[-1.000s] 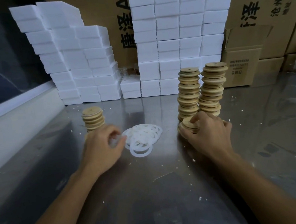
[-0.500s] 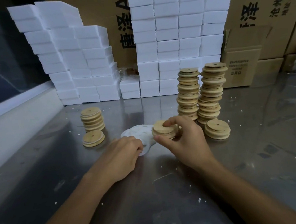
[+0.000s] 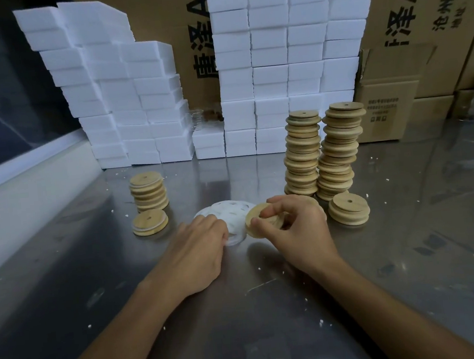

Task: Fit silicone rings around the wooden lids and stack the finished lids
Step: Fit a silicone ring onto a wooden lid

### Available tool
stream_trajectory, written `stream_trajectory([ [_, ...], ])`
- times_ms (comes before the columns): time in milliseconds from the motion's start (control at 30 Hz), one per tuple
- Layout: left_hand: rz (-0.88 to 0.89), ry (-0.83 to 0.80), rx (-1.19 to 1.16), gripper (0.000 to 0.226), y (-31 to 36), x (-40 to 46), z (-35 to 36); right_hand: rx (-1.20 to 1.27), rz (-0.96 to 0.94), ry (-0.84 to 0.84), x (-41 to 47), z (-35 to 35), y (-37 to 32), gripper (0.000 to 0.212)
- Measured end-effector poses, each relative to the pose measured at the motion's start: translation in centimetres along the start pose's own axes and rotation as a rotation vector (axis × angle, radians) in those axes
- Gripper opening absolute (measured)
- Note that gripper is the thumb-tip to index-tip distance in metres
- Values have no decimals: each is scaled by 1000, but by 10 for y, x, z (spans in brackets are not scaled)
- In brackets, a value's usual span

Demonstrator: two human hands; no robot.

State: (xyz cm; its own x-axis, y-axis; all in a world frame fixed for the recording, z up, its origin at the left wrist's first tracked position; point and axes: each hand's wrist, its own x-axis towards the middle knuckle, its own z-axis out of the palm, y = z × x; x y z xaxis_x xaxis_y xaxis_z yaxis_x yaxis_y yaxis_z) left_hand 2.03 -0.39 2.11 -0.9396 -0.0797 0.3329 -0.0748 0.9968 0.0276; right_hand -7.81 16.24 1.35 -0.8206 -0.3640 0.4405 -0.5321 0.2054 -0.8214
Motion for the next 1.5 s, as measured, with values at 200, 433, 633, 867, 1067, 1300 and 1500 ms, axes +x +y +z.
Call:
stream_trajectory([
  [200, -89, 242, -376, 16, -5, 0, 3, 26, 29, -24, 4, -2, 4, 10],
  [433, -244, 346, -1033, 30, 4, 3, -4, 108, 41, -21, 6, -4, 5, 7],
  [633, -286, 334, -1302, 23, 8, 3, -9, 284, -16, -129, 0, -3, -5, 28],
  [867, -374, 376, -1331, 18, 16, 6, -4, 281, -124, -179, -4, 4, -3, 18],
  [1067, -514, 134, -1385, 19, 16, 4, 1, 293, -128, -135, -2, 5, -1, 15],
  [1300, -530, 115, -1577, 17, 20, 5, -3, 305, -104, -145, -3, 7, -2, 14],
  [1500, -524, 124, -1565, 16, 21, 6, -5, 361, -65, -64, -4, 5, -5, 8],
])
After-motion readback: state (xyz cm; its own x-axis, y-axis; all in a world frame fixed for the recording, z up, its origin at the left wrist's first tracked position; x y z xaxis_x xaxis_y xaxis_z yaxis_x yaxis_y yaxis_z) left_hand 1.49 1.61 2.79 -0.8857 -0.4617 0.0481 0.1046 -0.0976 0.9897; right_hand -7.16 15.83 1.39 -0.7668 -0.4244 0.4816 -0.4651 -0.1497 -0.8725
